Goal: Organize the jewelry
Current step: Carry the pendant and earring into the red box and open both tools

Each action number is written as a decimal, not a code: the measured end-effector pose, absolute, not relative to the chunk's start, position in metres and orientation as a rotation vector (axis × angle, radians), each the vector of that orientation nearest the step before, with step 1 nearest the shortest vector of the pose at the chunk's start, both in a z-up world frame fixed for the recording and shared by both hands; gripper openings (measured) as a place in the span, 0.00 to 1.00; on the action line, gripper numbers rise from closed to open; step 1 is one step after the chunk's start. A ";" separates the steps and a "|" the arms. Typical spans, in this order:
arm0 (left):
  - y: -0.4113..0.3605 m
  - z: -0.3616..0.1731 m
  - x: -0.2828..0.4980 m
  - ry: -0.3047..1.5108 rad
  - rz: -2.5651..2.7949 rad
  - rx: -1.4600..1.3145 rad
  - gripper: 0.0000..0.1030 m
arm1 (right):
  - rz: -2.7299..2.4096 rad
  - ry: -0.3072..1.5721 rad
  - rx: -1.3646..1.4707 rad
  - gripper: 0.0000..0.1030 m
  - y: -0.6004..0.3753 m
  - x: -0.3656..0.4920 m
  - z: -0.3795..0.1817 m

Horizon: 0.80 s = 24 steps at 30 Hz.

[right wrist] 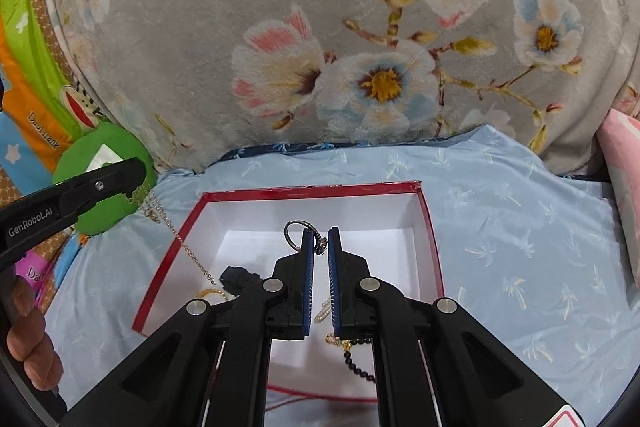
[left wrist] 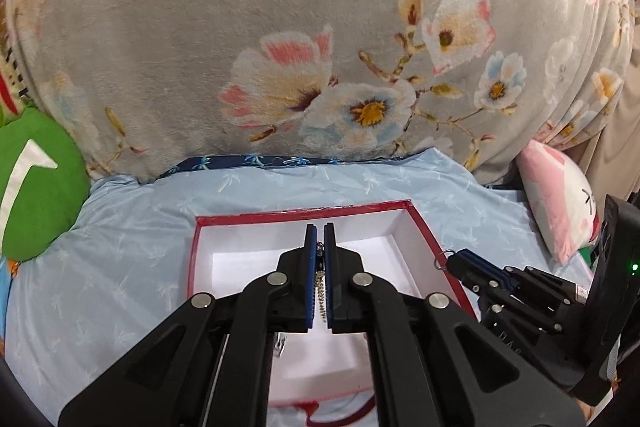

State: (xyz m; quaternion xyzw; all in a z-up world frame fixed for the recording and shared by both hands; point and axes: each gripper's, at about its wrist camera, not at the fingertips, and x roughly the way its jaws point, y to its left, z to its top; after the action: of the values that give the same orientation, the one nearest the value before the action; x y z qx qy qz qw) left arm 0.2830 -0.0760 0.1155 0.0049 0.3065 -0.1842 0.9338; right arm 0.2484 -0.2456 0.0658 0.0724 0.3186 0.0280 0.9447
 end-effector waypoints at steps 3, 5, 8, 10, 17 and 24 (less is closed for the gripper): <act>-0.093 0.100 0.310 0.643 -0.379 0.032 0.02 | 0.041 0.686 0.152 0.06 -0.248 0.270 0.052; -0.103 0.088 0.326 0.662 -0.390 0.042 0.02 | 0.038 0.715 0.166 0.06 -0.253 0.286 0.042; -0.117 0.069 0.347 0.685 -0.388 0.059 0.02 | 0.027 0.762 0.173 0.06 -0.256 0.306 0.026; -0.123 0.057 0.356 0.683 -0.371 0.073 0.04 | 0.017 0.793 0.163 0.07 -0.257 0.318 0.015; -0.123 0.038 0.366 0.704 -0.317 0.059 0.43 | -0.006 0.815 0.158 0.16 -0.261 0.326 -0.003; -0.089 0.074 0.336 0.650 -0.298 -0.012 0.54 | -0.011 0.686 0.166 0.26 -0.267 0.279 0.034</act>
State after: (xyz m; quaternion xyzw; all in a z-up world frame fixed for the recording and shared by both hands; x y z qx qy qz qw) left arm 0.3355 -0.0891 0.0736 -0.0059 0.3180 -0.1457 0.9368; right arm 0.2793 -0.2674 0.0335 0.0814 0.3360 -0.0054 0.9383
